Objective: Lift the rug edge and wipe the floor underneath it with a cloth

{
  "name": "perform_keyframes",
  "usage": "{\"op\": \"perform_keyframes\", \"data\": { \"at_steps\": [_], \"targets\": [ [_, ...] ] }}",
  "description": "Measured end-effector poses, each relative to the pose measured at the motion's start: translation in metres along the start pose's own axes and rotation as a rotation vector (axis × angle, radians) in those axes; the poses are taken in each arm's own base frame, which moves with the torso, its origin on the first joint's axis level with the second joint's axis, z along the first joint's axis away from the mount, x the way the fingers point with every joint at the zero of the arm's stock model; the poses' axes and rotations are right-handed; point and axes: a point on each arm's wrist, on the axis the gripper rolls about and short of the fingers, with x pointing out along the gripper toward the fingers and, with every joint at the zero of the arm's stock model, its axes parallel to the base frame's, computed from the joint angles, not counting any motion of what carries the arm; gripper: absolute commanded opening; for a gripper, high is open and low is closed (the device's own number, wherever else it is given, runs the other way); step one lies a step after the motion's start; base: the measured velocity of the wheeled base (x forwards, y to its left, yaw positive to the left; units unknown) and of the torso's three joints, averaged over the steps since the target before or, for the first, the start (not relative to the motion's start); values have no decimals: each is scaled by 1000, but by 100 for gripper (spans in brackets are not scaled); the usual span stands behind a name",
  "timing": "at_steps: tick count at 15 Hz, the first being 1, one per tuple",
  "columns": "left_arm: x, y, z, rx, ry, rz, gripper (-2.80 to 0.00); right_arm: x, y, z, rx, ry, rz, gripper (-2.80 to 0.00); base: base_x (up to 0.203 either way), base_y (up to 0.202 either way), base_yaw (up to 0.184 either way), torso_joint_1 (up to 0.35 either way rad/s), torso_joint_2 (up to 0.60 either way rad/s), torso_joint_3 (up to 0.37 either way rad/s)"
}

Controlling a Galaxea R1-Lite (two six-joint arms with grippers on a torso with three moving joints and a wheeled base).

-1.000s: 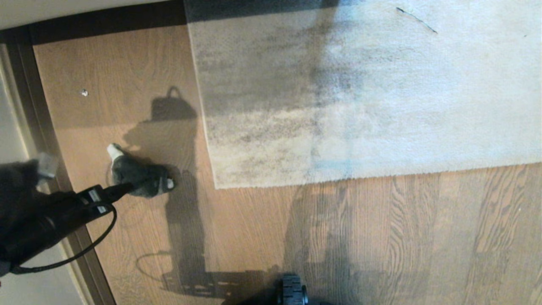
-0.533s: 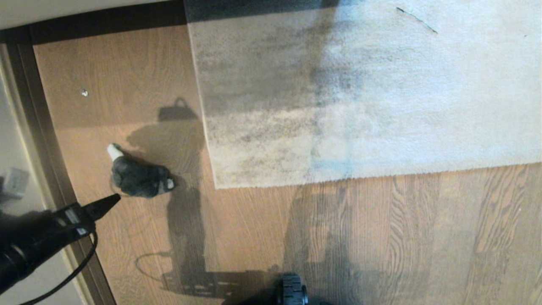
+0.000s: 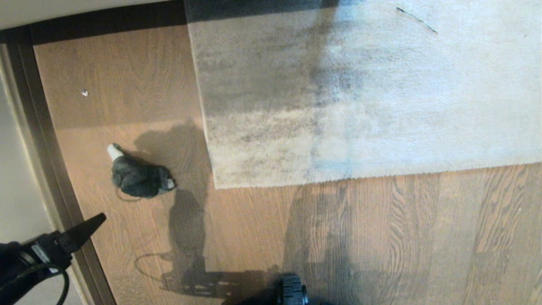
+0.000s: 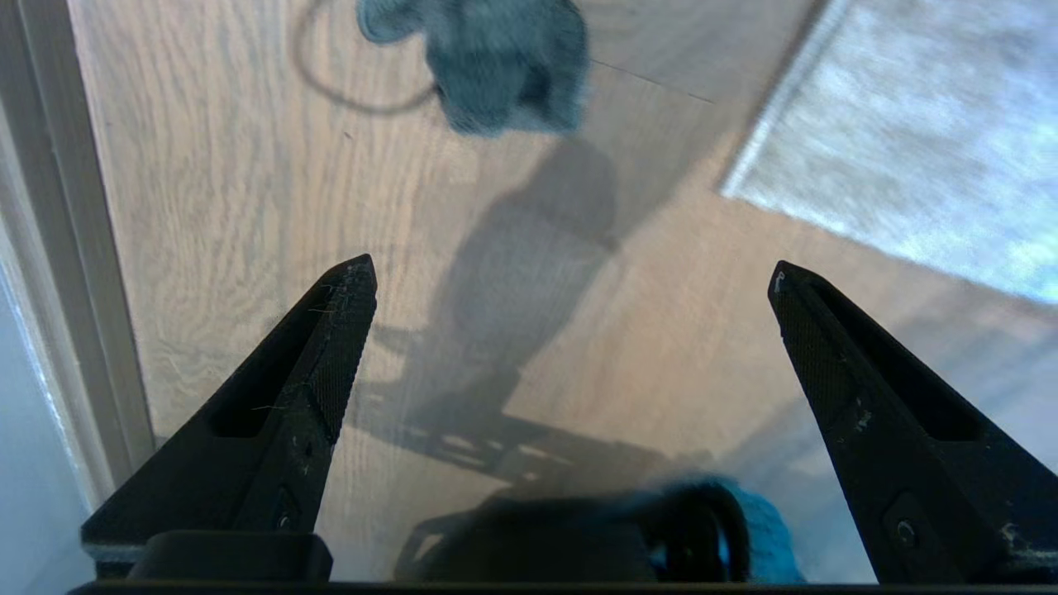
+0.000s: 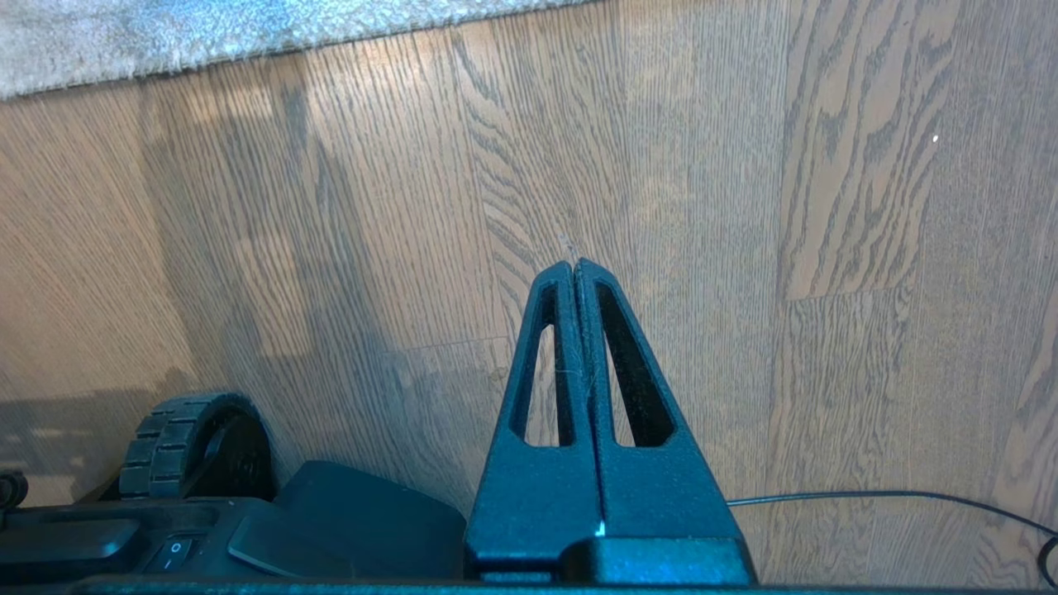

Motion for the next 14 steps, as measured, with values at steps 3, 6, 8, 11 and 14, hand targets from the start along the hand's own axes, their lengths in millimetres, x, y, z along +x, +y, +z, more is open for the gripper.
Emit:
{"op": "perform_keyframes", "data": {
  "at_steps": [3, 6, 8, 11, 14],
  "targets": [
    [-18, -1, -4, 5, -14, -19, -280, 0, 0, 0, 0, 0, 0, -280, 0, 0, 0, 0, 0, 0],
    [-32, -4, -5, 14, -58, -50, -280, 0, 0, 0, -1, 0, 0, -280, 0, 0, 0, 0, 0, 0],
    [-42, -5, -7, 20, -80, -71, -280, 0, 0, 0, 0, -1, 0, -280, 0, 0, 0, 0, 0, 0],
    [-58, -6, -12, 36, -116, -112, -280, 0, 0, 0, 0, 0, 0, -280, 0, 0, 0, 0, 0, 0],
    [-72, -3, -26, 104, -156, -145, -280, 0, 0, 0, 0, 0, 0, -280, 0, 0, 0, 0, 0, 0]
  ]
}}
